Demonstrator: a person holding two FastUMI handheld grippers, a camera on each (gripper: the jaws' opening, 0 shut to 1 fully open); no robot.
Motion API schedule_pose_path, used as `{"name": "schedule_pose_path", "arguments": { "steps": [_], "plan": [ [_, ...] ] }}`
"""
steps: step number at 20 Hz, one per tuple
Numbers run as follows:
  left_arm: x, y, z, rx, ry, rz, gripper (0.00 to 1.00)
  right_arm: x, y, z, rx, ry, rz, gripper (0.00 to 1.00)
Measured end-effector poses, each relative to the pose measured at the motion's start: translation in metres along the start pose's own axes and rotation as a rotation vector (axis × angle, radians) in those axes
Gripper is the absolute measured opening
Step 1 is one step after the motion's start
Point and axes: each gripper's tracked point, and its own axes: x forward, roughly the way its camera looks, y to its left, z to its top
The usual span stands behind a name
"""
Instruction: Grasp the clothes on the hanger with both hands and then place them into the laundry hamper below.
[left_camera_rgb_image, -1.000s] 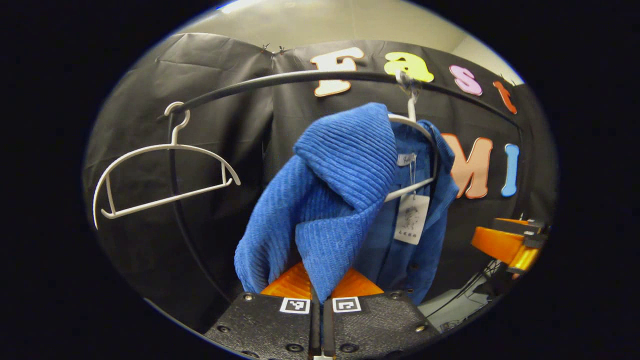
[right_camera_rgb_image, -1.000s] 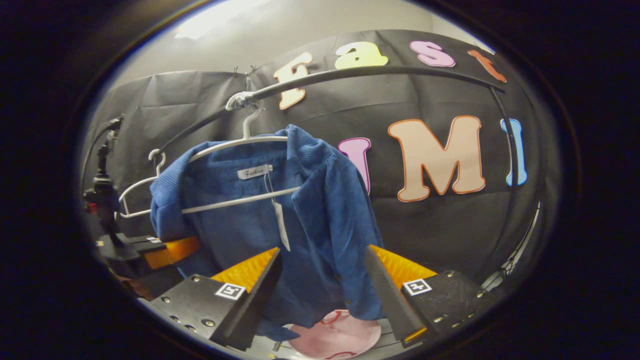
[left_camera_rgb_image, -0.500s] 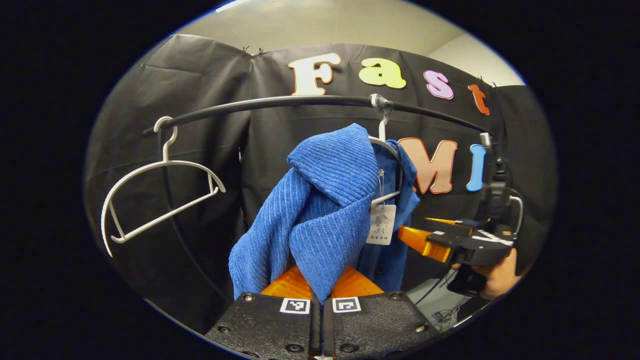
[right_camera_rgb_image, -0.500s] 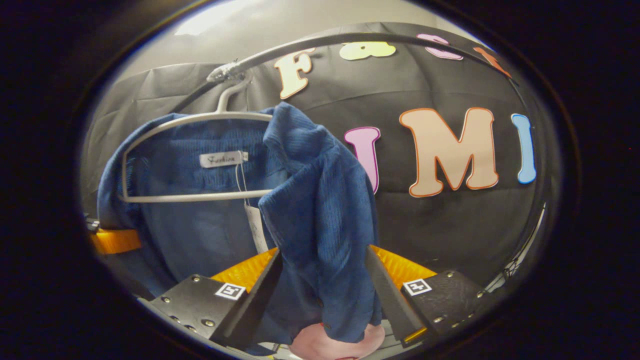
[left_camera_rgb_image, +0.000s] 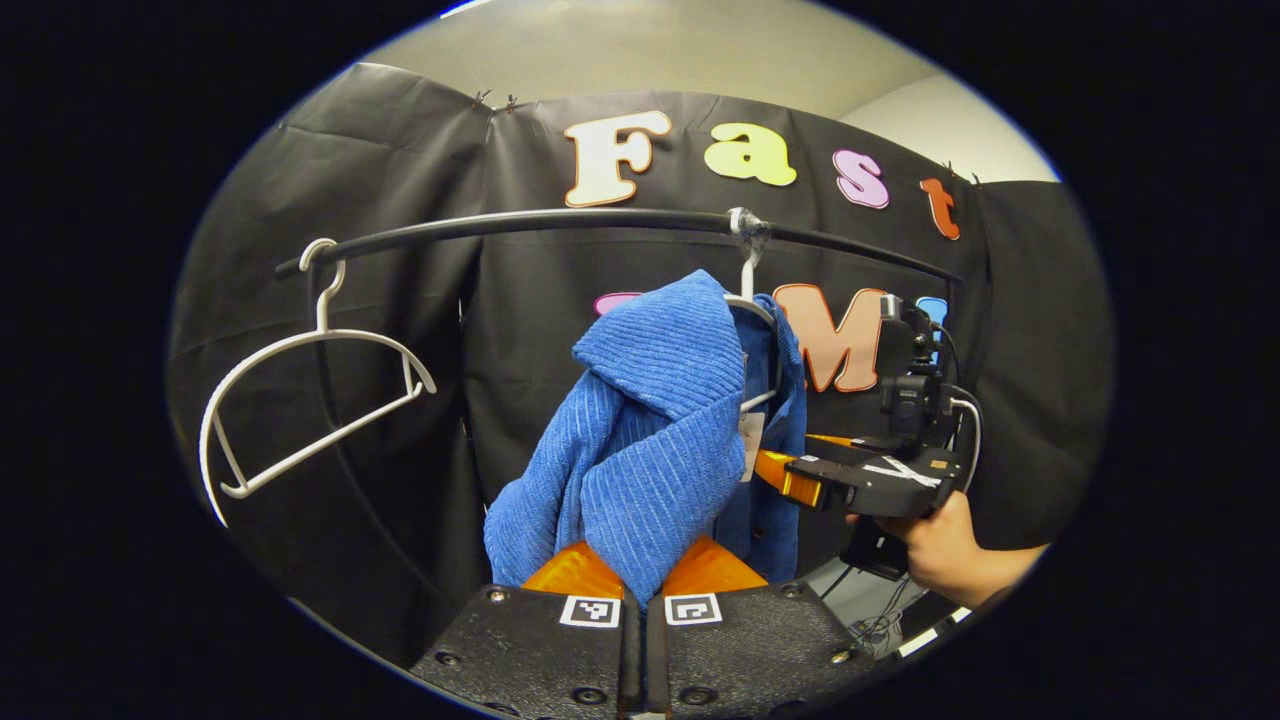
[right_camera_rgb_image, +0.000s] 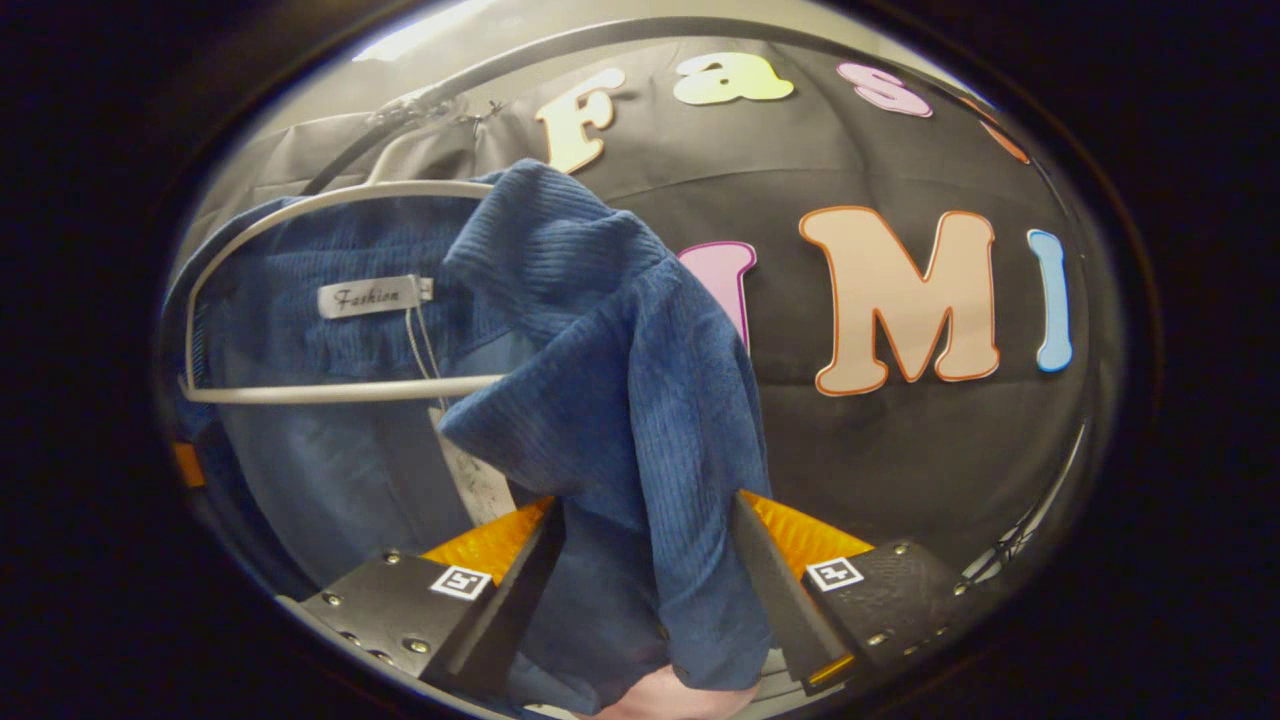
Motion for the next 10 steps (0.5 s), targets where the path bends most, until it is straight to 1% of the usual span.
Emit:
{"name": "schedule_pose_path", "arguments": {
  "steps": [2,3,4,5,6,7,8,9,10],
  "plan": [
    [0.000,0.006,0.003,-0.005,-0.001,0.011,0.02,0.010,-0.005,0.010,0.014,-0.017,-0.008,0.99],
    [-0.001,0.008,0.002,-0.002,0.003,0.014,0.02,0.014,-0.010,0.012,0.019,-0.022,-0.027,0.93],
    [-0.002,0.011,0.002,-0.001,0.007,0.021,0.02,0.014,-0.010,0.015,0.022,-0.024,-0.022,0.93],
    [-0.002,0.013,0.003,0.000,0.006,0.024,0.02,0.018,-0.012,0.017,0.031,-0.021,-0.039,0.76],
    [-0.004,0.014,0.004,0.002,0.005,0.027,0.02,0.022,-0.014,0.019,0.040,-0.018,-0.034,0.59],
    [-0.006,0.014,0.006,0.007,0.002,0.030,0.02,0.020,-0.016,0.019,0.049,-0.022,-0.049,0.42],
    [-0.007,0.017,0.006,0.012,0.001,0.032,0.02,0.018,-0.020,0.024,0.056,-0.043,-0.069,0.25],
    [-0.010,0.018,0.007,0.015,0.003,0.035,0.03,0.016,-0.020,0.025,0.058,-0.052,-0.073,0.08],
    [-0.012,0.019,0.008,0.023,0.007,0.036,0.02,0.014,-0.020,0.024,0.062,-0.047,-0.071,0.05]
  ]
}}
